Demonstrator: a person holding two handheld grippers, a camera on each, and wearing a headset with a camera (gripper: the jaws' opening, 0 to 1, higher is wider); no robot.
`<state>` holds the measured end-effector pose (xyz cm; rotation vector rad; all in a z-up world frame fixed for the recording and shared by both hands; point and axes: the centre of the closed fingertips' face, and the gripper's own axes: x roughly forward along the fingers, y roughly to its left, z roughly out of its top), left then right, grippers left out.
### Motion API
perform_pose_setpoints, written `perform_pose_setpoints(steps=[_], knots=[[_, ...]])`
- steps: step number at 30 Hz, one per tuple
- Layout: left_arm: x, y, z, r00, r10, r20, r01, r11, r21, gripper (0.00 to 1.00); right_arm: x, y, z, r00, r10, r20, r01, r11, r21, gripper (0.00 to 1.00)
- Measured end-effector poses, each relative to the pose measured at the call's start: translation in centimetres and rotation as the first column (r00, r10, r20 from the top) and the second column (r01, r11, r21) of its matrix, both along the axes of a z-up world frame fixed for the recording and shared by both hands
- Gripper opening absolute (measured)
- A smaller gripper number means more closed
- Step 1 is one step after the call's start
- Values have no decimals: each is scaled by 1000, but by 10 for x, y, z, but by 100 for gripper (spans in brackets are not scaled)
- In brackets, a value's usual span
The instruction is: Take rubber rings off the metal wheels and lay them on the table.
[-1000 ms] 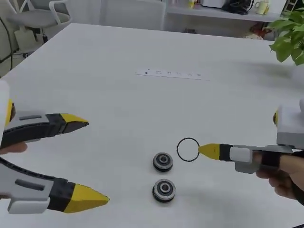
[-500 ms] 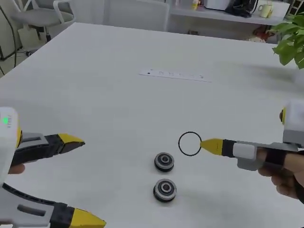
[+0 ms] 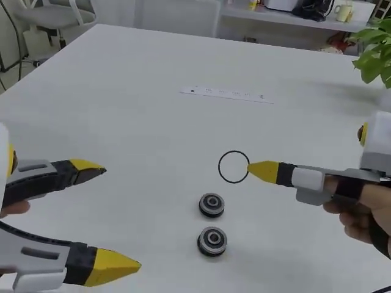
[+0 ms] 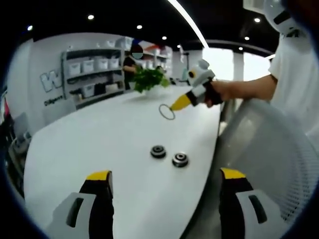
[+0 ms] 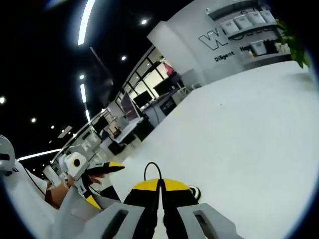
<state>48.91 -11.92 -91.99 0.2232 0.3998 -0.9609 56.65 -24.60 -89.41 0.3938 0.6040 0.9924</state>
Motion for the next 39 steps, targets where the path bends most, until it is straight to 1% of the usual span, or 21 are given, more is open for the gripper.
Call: perform_pose_setpoints(steps=[4, 8, 11, 15, 19, 20, 24, 27, 28, 29, 30, 33, 34, 35, 37, 39], knots=[[-2, -2, -1, 1000, -17, 5, 17, 1000, 19, 89, -6, 16, 6, 999, 37, 10, -37, 999, 15, 0], [-2, -3, 0, 1000, -17, 4, 17, 1000, 4, 88, -12, 34, 7, 996, 84, 19, -84, 996, 8, 0], [-2, -3, -1, 1000, -20, 0, 20, 1000, 7, 88, -16, 46, 8, 992, 121, 26, -120, 993, -7, 0], [-3, -4, -1, 1000, -29, -1, 29, 1000, 7, 88, -16, 59, 7, 989, 145, 20, -144, 989, -18, 0], [-3, -4, -2, 1000, -28, -4, 28, 1000, 10, 88, -18, 74, 2, 983, 184, 13, -183, 982, -51, 0], [-3, -4, -1, 1000, -27, -2, 27, 1000, 8, 88, -19, 78, 0, 979, 201, 16, -200, 978, -67, 0], [-2, -3, -2, 1000, -23, -5, 23, 1000, 11, 88, -22, 92, -5, 970, 242, 14, -240, 966, -98, 0], [-3, -2, -3, 1000, -24, -5, 24, 1000, 17, 88, -29, 99, -14, 958, 287, 18, -282, 948, -149, 0], [-3, -2, -4, 1000, -25, -6, 25, 1000, 19, 88, -30, 100, -18, 956, 293, 15, -287, 944, -161, 0], [-3, -2, -5, 1000, -25, -8, 26, 999, 23, 88, -33, 99, -25, 954, 298, 10, -292, 940, -179, 0], [-3, -2, -5, 1000, -26, -10, 26, 999, 28, 87, -34, 100, -29, 954, 298, 7, -292, 939, -183, 0], [-4, -2, -6, 999, -30, -11, 31, 999, 35, 87, -40, 96, -45, 957, 288, -36, -289, 939, -186, 0], [-4, -2, -7, 999, -32, -12, 33, 999, 36, 87, -42, 94, -52, 956, 288, -55, -293, 936, -195, 0], [-5, -3, -7, 999, -36, -14, 36, 999, 38, 87, -43, 93, -56, 955, 290, -64, -298, 932, -206, 0], [-5, -3, -9, 999, -38, -16, 39, 998, 45, 87, -44, 90, -64, 952, 297, -71, -305, 922, -238, 0], [-5, -2, -10, 999, -40, -17, 41, 998, 57, 87, -42, 87, -73, 953, 292, -75, -301, 913, -276, 0]])
